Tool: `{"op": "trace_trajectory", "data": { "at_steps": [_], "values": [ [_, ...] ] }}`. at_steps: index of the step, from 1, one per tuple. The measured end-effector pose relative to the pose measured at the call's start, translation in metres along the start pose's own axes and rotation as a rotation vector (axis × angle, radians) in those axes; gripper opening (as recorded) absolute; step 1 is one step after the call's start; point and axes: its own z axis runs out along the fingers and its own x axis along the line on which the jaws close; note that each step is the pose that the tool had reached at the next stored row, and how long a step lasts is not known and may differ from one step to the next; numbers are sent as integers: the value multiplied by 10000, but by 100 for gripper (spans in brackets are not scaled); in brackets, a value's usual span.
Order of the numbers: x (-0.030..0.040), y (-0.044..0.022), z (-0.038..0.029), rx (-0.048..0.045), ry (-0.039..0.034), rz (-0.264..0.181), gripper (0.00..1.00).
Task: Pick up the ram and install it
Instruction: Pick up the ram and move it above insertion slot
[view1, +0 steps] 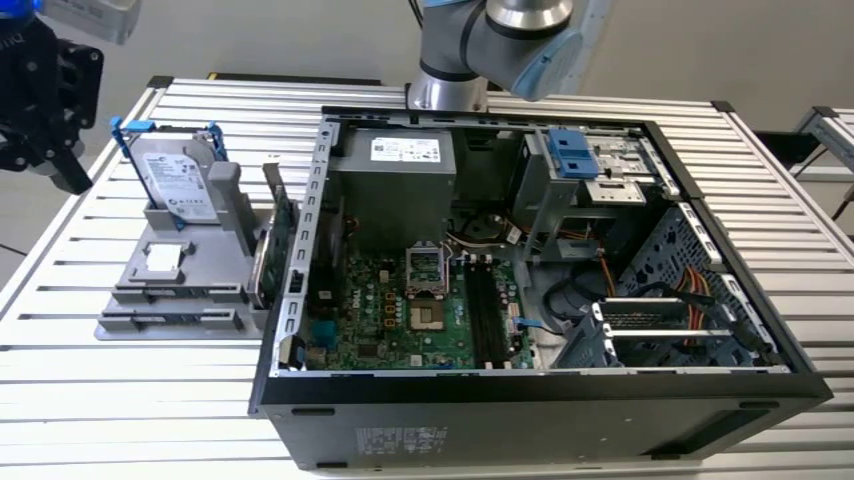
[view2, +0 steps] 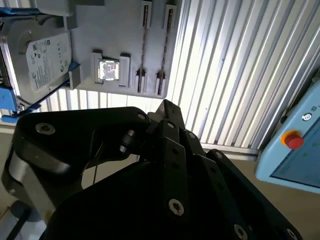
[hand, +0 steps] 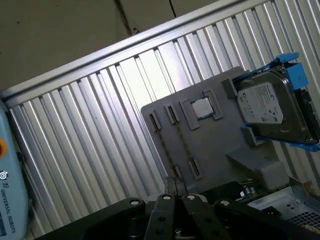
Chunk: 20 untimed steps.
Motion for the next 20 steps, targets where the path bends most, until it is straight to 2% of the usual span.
{"op": "trace_trajectory", "data": {
  "at_steps": [20],
  "values": [
    [0,0,0,48,119,-3014,0]
  ]
}}
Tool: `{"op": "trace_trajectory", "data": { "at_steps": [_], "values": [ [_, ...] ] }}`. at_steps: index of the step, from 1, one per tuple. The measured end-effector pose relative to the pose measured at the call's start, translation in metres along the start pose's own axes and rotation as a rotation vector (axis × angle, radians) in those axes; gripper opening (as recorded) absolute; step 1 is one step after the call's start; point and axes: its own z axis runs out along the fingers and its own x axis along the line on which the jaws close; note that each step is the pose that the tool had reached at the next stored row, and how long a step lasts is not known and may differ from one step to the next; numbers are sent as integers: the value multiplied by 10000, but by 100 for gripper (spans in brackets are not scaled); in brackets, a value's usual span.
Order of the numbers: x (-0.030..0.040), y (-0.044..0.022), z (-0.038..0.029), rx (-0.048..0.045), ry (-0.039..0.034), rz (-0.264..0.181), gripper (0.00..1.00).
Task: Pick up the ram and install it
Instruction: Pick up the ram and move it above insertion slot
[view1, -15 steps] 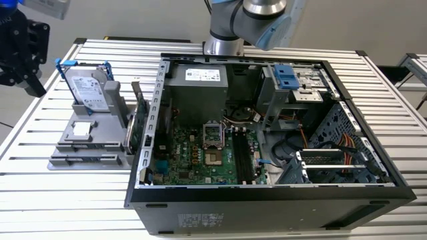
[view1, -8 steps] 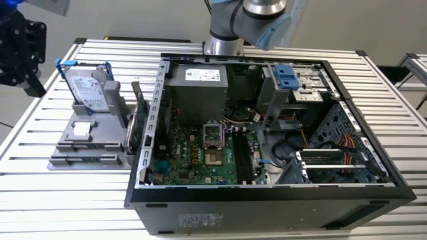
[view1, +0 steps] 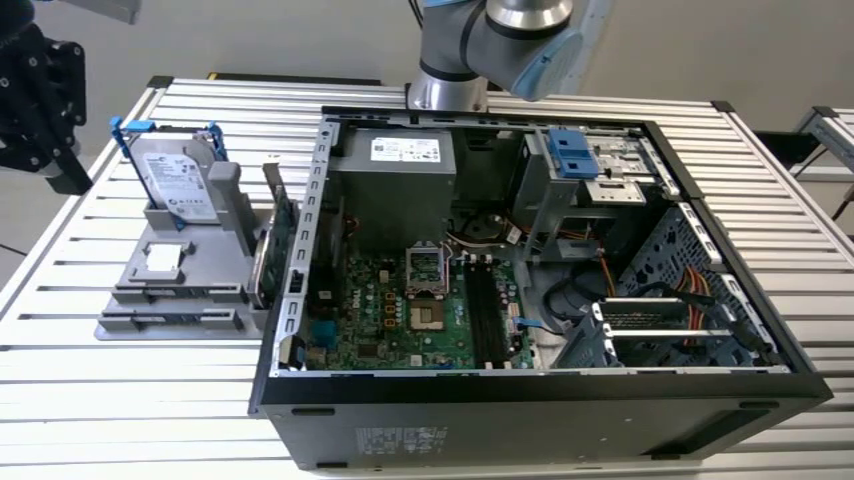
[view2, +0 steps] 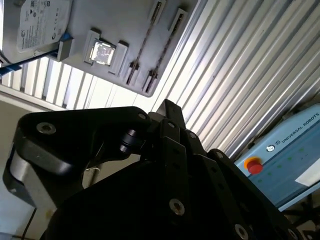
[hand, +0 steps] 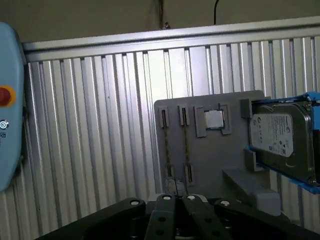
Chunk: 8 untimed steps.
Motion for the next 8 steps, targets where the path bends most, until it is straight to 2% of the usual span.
{"op": "trace_trajectory", "data": {
  "at_steps": [8],
  "values": [
    [0,0,0,22,21,-1157,0]
  ]
}}
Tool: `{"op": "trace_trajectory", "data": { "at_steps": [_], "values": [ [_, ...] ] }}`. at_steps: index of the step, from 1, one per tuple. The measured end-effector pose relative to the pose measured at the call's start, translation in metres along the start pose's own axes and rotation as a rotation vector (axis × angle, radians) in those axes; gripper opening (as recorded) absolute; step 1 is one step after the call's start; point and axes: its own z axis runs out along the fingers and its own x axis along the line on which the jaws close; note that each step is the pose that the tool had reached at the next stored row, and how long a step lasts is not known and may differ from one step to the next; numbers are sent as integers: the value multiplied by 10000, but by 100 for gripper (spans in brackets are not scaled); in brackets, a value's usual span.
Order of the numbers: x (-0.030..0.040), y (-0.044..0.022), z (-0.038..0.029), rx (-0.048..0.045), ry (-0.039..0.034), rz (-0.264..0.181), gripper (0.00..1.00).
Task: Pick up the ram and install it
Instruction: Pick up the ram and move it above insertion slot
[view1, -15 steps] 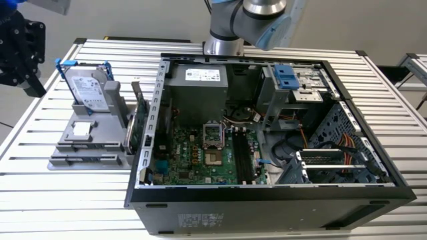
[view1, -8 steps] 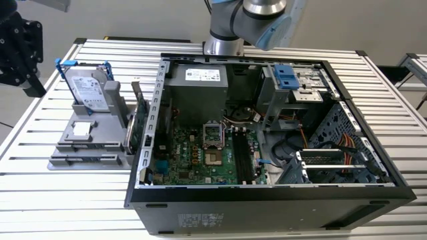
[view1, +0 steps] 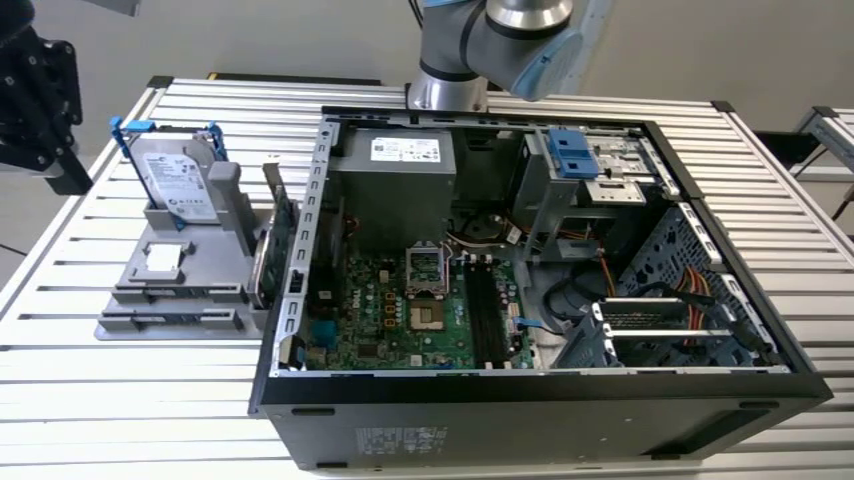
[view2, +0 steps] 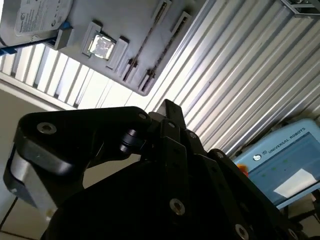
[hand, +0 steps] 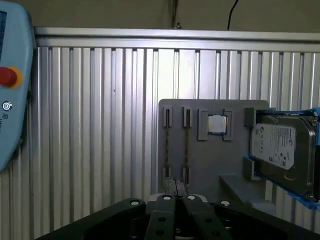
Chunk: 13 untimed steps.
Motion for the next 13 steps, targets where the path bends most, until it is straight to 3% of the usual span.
{"op": "trace_trajectory", "data": {
  "at_steps": [9,13],
  "values": [
    [0,0,0,0,22,-869,0],
    [0,0,0,0,27,-972,0]
  ]
}}
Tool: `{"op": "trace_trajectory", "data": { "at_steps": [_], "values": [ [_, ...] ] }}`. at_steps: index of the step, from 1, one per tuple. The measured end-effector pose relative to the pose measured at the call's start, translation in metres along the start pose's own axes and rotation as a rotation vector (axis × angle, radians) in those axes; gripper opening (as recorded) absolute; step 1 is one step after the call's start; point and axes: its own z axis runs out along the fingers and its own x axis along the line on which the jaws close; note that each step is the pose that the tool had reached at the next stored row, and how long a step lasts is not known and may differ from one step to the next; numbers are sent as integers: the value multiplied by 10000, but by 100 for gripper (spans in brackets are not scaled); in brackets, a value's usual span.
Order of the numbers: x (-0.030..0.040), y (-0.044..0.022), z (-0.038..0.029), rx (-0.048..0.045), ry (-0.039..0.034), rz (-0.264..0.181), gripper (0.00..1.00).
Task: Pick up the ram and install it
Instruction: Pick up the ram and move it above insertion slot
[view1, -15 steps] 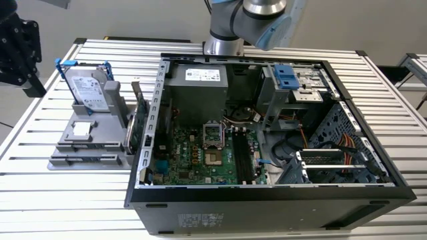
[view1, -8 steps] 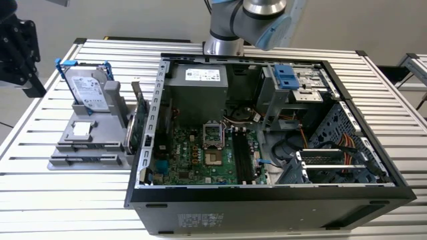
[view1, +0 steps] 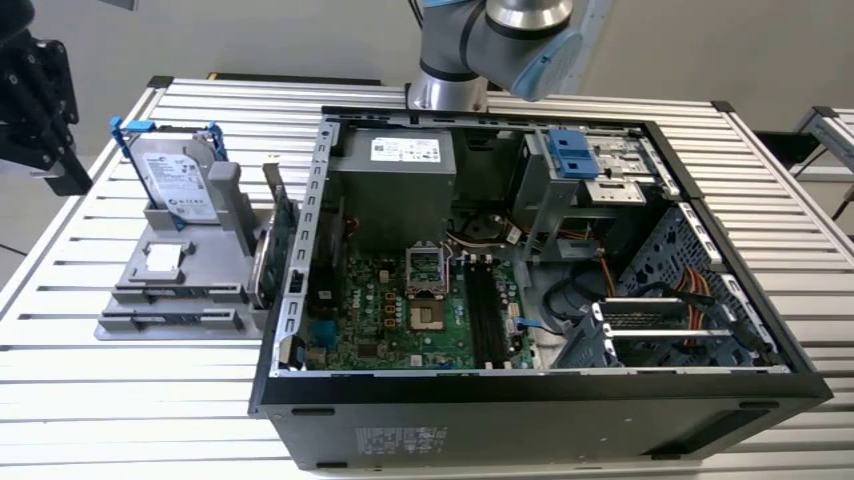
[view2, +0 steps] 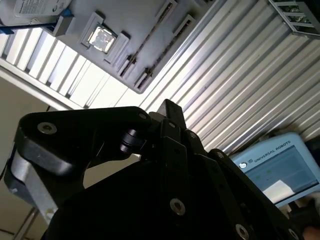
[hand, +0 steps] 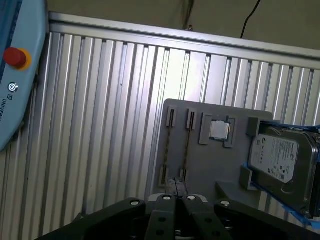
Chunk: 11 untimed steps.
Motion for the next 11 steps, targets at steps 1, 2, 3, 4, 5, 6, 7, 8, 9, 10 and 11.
{"op": "trace_trajectory", "data": {
  "at_steps": [1,2,3,4,5,6,7,8,9,10,11],
  "values": [
    [0,0,0,0,0,-4,0],
    [0,0,0,0,0,-8,0],
    [0,0,0,1,0,-12,0],
    [0,0,0,0,0,-16,0],
    [0,0,0,0,0,-19,0],
    [0,0,0,0,0,-23,0],
    [0,0,0,0,0,-27,0],
    [0,0,0,1,0,-31,0],
    [0,0,0,0,0,-35,0],
    [0,0,0,1,0,-39,0],
    [0,0,0,0,0,-43,0]
  ]
}}
